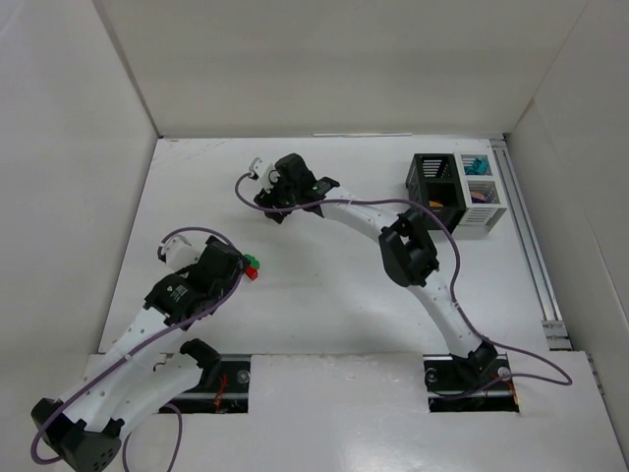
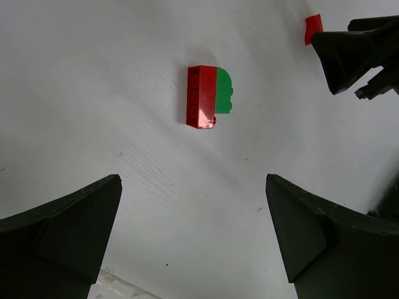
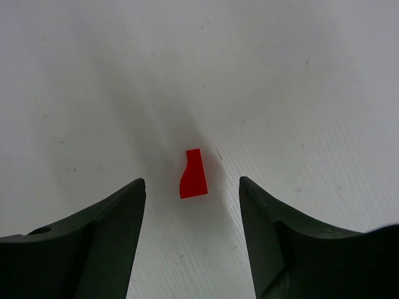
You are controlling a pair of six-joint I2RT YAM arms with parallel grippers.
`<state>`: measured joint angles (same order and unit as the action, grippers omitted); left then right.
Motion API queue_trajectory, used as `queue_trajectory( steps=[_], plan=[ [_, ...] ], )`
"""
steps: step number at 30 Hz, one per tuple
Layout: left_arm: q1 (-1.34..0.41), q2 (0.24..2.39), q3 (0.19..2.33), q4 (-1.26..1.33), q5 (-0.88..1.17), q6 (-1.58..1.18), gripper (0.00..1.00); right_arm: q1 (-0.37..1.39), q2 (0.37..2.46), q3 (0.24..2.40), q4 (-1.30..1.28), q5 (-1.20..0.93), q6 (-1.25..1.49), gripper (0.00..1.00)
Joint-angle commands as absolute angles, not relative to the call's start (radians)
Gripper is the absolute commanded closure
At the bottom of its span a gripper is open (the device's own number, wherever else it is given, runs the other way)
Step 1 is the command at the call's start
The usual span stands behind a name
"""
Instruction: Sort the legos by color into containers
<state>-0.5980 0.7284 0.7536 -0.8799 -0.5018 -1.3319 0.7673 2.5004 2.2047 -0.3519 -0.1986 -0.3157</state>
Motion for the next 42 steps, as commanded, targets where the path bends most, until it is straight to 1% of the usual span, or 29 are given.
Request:
queue_trajectory(
  steps=[1, 3, 6, 7, 9, 12, 13, 14, 19, 20, 21, 24, 25, 27, 31, 34, 36, 39, 41, 42],
  plan=[
    [-0.594, 0.701, 0.738, -0.870, -0.528, -1.322, 0.00, 0.761, 2.528, 2.264, -0.342, -0.176, -0.255, 0.34],
    [-0.594, 0.687, 0.738, -0.859, -0.528, -1.313, 0.00, 0.761, 2.539, 2.264, -0.342, -0.176, -0.255, 0.36],
    [-0.594, 0.661, 0.729, -0.850, -0.538, -1.313, 0.00, 0.761, 2.548, 2.264, -0.342, -0.156, -0.245, 0.43],
    [-0.594, 0.652, 0.729, -0.850, -0.538, -1.313, 0.00, 0.761, 2.559, 2.264, -0.342, -0.156, -0.236, 0.43],
    [-0.594, 0.643, 0.729, -0.850, -0.538, -1.313, 0.00, 0.761, 2.569, 2.275, -0.342, -0.156, -0.236, 0.46],
    [-0.594, 0.634, 0.719, -0.841, -0.538, -1.304, 0.00, 0.770, 2.592, 2.293, -0.342, -0.137, -0.225, 0.56],
    [-0.594, 0.634, 0.719, -0.841, -0.538, -1.304, 0.00, 0.770, 2.603, 2.304, -0.342, -0.137, -0.225, 0.63],
    [-0.594, 0.634, 0.719, -0.841, -0.538, -1.304, 0.00, 0.779, 2.615, 2.319, -0.342, -0.126, -0.225, 0.66],
    [-0.594, 0.624, 0.710, -0.831, -0.529, -1.304, 0.00, 0.779, 2.637, 2.344, -0.354, -0.104, -0.207, 0.66],
    [-0.594, 0.624, 0.701, -0.831, -0.529, -1.304, 0.00, 0.779, 2.637, 2.344, -0.354, -0.104, -0.207, 0.69],
    [-0.594, 0.624, 0.692, -0.831, -0.529, -1.304, 0.00, 0.779, 2.637, 2.344, -0.363, -0.104, -0.198, 0.76],
    [-0.594, 0.615, 0.692, -0.822, -0.520, -1.304, 0.00, 0.788, 2.637, 2.333, -0.351, -0.095, -0.198, 0.86],
    [-0.594, 0.615, 0.683, -0.822, -0.520, -1.304, 0.00, 0.788, 2.610, 2.301, -0.333, -0.084, -0.198, 0.95],
    [-0.594, 0.615, 0.683, -0.822, -0.511, -1.313, 0.00, 0.788, 2.574, 2.258, -0.278, -0.084, -0.198, 1.00],
    [-0.594, 0.606, 0.683, -0.822, -0.511, -1.313, 0.00, 0.798, 2.439, 2.079, -0.174, -0.121, -0.219, 1.00],
    [-0.594, 0.606, 0.683, -0.822, -0.500, -1.313, 0.00, 0.798, 2.295, 1.988, -0.144, -0.149, -0.256, 1.00],
    [-0.594, 0.617, 0.672, -0.813, -0.482, -1.313, 0.00, 0.798, 2.165, 1.873, -0.117, -0.127, -0.279, 1.00],
    [-0.594, 0.641, 0.663, -0.804, -0.472, -1.313, 0.00, 0.798, 1.966, 1.686, -0.065, -0.039, -0.299, 1.00],
    [-0.594, 0.670, 0.663, -0.778, -0.450, -1.313, 0.00, 0.761, 1.864, 1.593, -0.055, 0.006, -0.310, 1.00],
    [-0.594, 0.681, 0.652, -0.778, -0.449, -1.313, 0.00, 0.744, 1.771, 1.503, -0.055, 0.015, -0.310, 1.00]
  ],
)
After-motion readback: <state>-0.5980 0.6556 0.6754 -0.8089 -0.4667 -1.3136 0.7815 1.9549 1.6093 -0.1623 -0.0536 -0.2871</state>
